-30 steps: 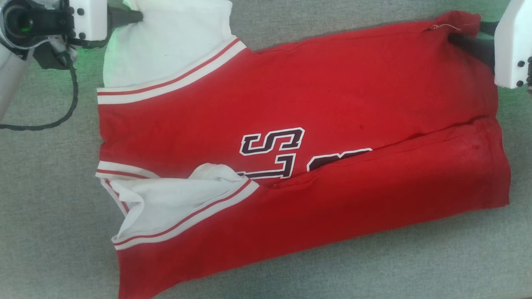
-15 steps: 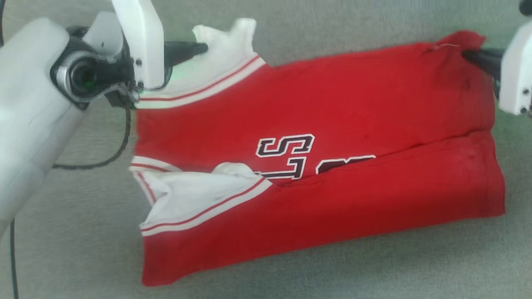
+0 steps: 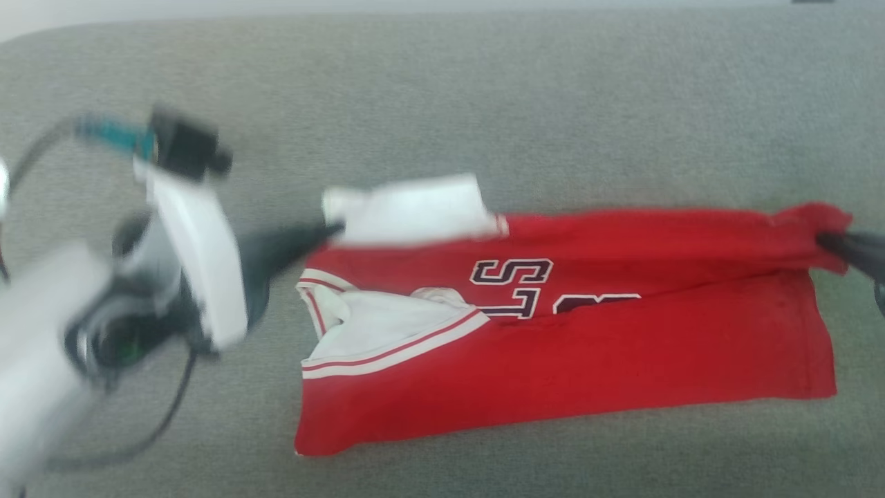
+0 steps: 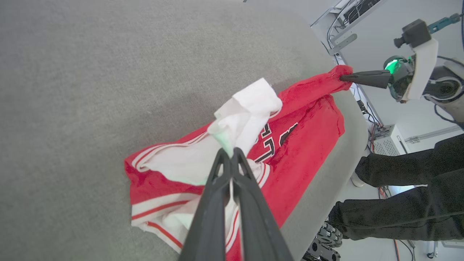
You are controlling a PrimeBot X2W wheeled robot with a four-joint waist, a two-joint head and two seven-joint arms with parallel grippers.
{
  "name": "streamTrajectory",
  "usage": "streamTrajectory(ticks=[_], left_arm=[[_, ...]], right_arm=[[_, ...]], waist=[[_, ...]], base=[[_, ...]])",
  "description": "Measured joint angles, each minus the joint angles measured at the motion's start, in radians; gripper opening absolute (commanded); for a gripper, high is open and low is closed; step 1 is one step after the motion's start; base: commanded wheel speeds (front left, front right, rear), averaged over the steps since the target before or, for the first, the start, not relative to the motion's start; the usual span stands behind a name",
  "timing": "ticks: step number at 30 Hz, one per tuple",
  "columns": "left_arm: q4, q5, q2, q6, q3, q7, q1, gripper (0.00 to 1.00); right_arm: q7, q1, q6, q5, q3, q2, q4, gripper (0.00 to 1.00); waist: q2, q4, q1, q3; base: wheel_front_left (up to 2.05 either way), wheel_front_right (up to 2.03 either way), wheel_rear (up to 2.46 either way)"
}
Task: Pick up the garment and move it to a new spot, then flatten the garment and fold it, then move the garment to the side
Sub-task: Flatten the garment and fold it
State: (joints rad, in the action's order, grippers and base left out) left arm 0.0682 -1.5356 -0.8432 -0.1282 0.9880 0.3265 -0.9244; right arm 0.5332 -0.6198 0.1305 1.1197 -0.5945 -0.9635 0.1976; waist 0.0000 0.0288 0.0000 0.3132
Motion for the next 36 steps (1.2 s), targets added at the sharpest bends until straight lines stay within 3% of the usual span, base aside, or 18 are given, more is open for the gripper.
streamTrajectory(ticks=[4, 11, 22, 23, 24, 25, 26, 27, 36], left_arm=[[-0.067, 0.013, -0.054, 0.000, 0.023, -0.092, 0.131, 0.00], [-0.096, 0.039, -0.080, 0.000, 0.064, -0.210, 0.283, 0.00], [0.054, 0.114, 0.018, -0.001, 0.115, -0.293, 0.325, 0.00], [0.066, 0.118, 0.024, -0.001, 0.117, -0.301, 0.324, 0.22], [0.075, 0.122, 0.031, -0.001, 0.120, -0.305, 0.323, 0.36], [0.086, 0.132, 0.035, -0.001, 0.126, -0.313, 0.321, 0.44], [0.095, 0.148, 0.038, -0.001, 0.130, -0.323, 0.320, 0.72], [0.105, 0.160, 0.042, -0.001, 0.132, -0.338, 0.321, 0.98], [0.114, 0.152, 0.087, -0.001, 0.123, -0.495, 0.386, 1.00]], right_arm=[[-0.054, 0.106, 0.000, 0.030, 0.035, -0.032, -0.025, 0.00], [-0.129, 0.258, 0.000, 0.048, 0.078, -0.059, -0.052, 0.00], [-0.181, 0.271, 0.000, -0.041, 0.085, 0.008, -0.006, 0.00], [-0.184, 0.267, 0.000, -0.044, 0.087, 0.014, -0.003, 0.25], [-0.186, 0.266, 0.000, -0.044, 0.091, 0.018, -0.002, 0.43], [-0.188, 0.266, 0.000, -0.039, 0.097, 0.023, -0.001, 0.72], [-0.189, 0.267, 0.000, -0.027, 0.106, 0.026, 0.001, 1.00], [-0.190, 0.268, 0.000, -0.017, 0.114, 0.027, 0.001, 1.00], [-0.179, 0.338, 0.000, 0.048, 0.174, 0.018, 0.059, 1.00]], waist=[[0.0000, 0.017, 0.0000, -0.013], [0.0000, 0.021, 0.0000, 0.003], [0.0000, 0.019, 0.0000, 0.040], [0.0000, 0.019, 0.0000, 0.038], [0.0000, 0.020, 0.0000, 0.036], [0.0000, 0.020, 0.0000, 0.032], [0.0000, 0.020, 0.0000, 0.028], [0.0000, 0.021, 0.0000, 0.022], [0.0000, 0.059, 0.0000, -0.039]], base=[[0.00, 0.00, 0.00], [0.00, 0.00, 0.00], [0.00, 0.00, 0.00], [0.00, 0.00, 0.00], [0.00, 0.00, 0.00], [0.00, 0.00, 0.00], [0.00, 0.00, 0.00], [0.00, 0.00, 0.00], [0.00, 0.00, 0.00]])
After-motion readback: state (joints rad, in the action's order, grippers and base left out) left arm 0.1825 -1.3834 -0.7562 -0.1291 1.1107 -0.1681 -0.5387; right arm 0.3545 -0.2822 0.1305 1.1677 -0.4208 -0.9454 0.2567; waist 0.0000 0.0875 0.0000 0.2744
